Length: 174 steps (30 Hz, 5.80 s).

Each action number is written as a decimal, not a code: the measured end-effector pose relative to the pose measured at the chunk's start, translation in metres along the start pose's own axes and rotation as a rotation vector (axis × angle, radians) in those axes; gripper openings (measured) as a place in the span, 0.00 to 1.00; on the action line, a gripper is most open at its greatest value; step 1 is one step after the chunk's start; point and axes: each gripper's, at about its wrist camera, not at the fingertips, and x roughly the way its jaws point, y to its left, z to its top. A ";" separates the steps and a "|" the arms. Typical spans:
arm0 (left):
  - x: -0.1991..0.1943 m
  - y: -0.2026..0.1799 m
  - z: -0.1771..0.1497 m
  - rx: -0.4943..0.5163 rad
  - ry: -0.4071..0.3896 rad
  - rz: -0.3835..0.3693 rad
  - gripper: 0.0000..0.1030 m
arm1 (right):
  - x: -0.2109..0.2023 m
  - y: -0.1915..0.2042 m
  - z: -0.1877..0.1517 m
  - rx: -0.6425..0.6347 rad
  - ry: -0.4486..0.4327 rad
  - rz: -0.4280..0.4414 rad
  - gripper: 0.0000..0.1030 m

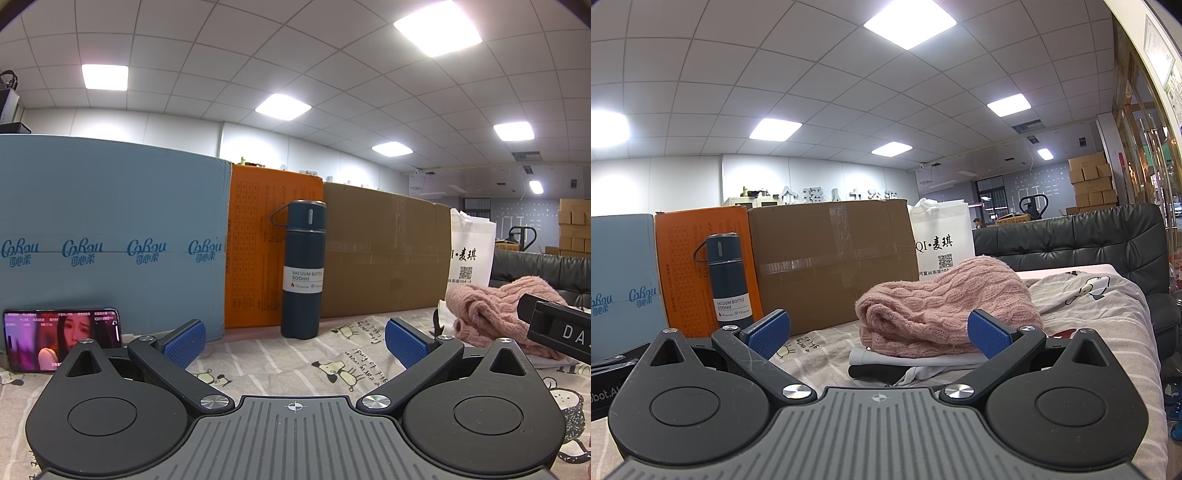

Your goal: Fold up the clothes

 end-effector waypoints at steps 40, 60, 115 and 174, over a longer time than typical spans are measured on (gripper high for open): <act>-0.019 -0.018 -0.001 0.119 -0.059 -0.010 1.00 | -0.002 0.002 -0.001 -0.013 -0.002 0.002 1.00; -0.046 -0.002 0.004 0.038 -0.162 0.013 1.00 | -0.018 -0.030 0.003 0.245 -0.071 0.320 1.00; -0.341 0.429 0.019 -0.811 -0.324 0.476 1.00 | -0.199 0.250 0.003 -0.155 0.352 1.197 1.00; -0.316 0.492 -0.014 -1.135 -0.328 0.232 0.96 | -0.181 0.394 -0.046 -0.466 0.290 0.983 1.00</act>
